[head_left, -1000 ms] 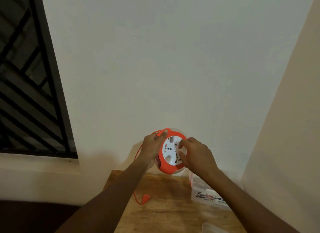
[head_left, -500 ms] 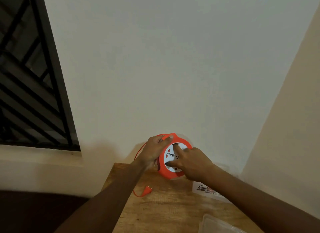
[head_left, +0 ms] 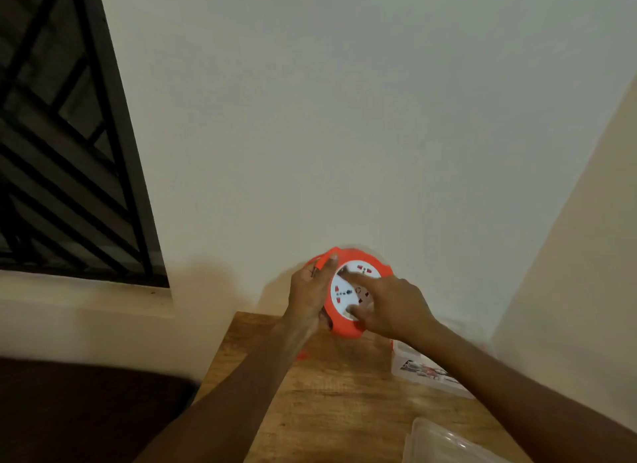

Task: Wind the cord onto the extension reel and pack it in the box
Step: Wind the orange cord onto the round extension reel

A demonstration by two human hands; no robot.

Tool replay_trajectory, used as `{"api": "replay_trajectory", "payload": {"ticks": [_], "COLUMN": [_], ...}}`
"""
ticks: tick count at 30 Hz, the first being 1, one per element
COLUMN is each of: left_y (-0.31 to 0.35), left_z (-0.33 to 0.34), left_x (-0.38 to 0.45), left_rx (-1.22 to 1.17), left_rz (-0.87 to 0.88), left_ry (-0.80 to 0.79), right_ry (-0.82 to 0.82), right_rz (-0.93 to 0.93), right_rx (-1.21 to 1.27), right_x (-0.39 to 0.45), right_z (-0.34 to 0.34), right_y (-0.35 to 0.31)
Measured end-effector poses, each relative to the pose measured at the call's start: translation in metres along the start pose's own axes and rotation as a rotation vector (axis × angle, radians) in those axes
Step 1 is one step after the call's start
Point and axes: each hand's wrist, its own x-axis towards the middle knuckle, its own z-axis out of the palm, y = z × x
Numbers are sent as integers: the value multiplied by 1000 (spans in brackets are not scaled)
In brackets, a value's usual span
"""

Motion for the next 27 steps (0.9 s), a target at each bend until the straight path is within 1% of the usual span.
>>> {"api": "replay_trajectory", "payload": {"ticks": [2,3,5,7,9,10,11,12,14,15,16,18,23,25,27], "left_y": [-3,-6,-11,-17,-19,-19,-19,-18,-15,-13,-12,-10,-7,-8,-10], "left_z": [9,13,17,12,4,1,-2,-5,-10,-12,-15,-21,-28,-28,-26], "left_x": [0,-1,-3,-3,1,3,5,7,9,11,12,13,10,8,7], "left_rx": [-39,-23,38,94,106,98,85,72,78,93,110,134,243,284,302], "left_rz": [11,45,145,185,123,63,10,-29,-55,-54,-59,-83,-159,-184,-184], "left_ry": [69,94,120,101,59,36,14,-6,-38,-47,-55,-97,-278,-332,-355], "right_ry": [81,136,192,176,119,70,31,21,92,126,136,75,-201,-284,-306], "right_rz": [274,394,601,725,730,686,607,504,236,80,-76,-326,-727,-825,-852], "right_rx": [412,603,889,1116,1209,1157,1010,794,286,85,-52,-206,-351,-422,-496], "right_x": [2,1,0,-5,-13,-18,-23,-28,-34,-33,-31,-26,-18,-18,-18], "right_z": [8,14,25,34,36,35,35,33,28,25,21,13,-3,-8,-10], "right_y": [-11,-17,-27,-32,-33,-32,-31,-29,-24,-20,-15,-6,10,10,9]}}
